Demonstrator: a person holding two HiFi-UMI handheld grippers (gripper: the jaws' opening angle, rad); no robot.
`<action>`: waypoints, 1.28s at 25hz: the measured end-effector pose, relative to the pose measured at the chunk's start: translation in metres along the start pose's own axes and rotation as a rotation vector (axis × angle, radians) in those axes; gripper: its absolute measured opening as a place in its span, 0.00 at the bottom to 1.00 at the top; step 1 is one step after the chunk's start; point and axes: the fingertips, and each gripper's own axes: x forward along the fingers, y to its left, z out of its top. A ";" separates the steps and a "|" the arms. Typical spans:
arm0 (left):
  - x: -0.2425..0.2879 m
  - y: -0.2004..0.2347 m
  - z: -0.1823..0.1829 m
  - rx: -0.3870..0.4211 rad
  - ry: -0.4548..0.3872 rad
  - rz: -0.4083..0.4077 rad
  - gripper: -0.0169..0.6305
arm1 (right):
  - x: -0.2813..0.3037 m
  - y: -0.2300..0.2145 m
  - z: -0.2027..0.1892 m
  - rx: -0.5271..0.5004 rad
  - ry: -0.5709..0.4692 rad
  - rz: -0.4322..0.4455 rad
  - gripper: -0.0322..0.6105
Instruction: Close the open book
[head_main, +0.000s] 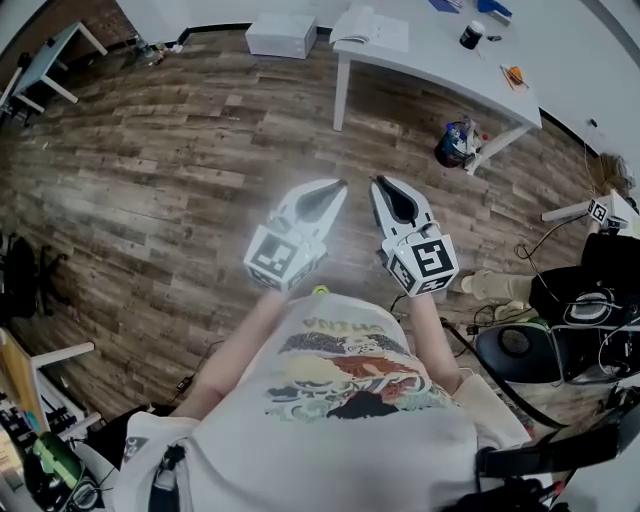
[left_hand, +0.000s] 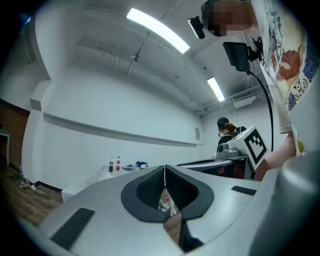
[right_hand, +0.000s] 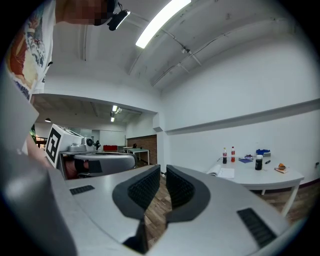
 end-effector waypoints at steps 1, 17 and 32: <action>-0.003 0.001 -0.002 0.000 0.001 -0.004 0.05 | 0.001 0.003 -0.002 -0.002 0.002 -0.001 0.09; 0.018 0.017 -0.017 -0.032 0.008 -0.014 0.05 | 0.023 -0.007 -0.021 -0.004 0.068 0.011 0.09; 0.123 0.085 -0.026 0.002 0.048 0.077 0.05 | 0.093 -0.122 -0.021 0.036 0.074 0.052 0.09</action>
